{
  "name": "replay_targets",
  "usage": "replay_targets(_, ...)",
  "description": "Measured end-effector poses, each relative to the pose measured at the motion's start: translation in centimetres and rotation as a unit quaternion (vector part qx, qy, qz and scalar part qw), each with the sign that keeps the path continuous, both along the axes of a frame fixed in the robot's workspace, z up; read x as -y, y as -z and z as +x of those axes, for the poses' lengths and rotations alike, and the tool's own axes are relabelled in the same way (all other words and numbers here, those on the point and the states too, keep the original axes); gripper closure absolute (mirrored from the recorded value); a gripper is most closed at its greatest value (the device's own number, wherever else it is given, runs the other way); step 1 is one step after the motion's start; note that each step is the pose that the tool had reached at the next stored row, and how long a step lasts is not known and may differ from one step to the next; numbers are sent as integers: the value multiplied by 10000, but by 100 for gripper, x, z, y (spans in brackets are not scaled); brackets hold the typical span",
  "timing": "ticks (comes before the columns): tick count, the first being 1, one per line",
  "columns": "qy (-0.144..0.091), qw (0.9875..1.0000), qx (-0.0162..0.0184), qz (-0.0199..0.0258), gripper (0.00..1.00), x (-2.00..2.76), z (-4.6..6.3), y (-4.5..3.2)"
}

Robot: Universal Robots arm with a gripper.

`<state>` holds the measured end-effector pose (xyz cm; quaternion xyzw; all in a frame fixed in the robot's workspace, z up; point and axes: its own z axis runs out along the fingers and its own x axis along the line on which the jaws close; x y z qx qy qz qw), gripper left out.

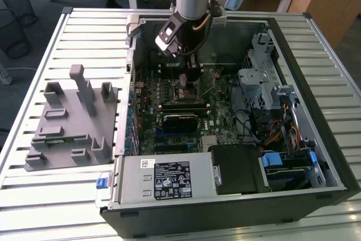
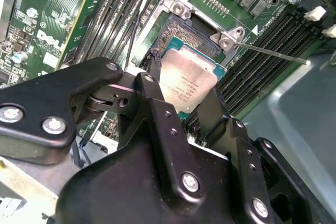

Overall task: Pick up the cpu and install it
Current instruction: 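Place the cpu into insertion slot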

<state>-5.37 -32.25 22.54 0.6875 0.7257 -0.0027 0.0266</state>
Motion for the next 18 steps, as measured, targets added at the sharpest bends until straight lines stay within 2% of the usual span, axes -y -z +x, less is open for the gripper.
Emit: replay_targets(18,37,10000,0,0,47,40,-2,154)
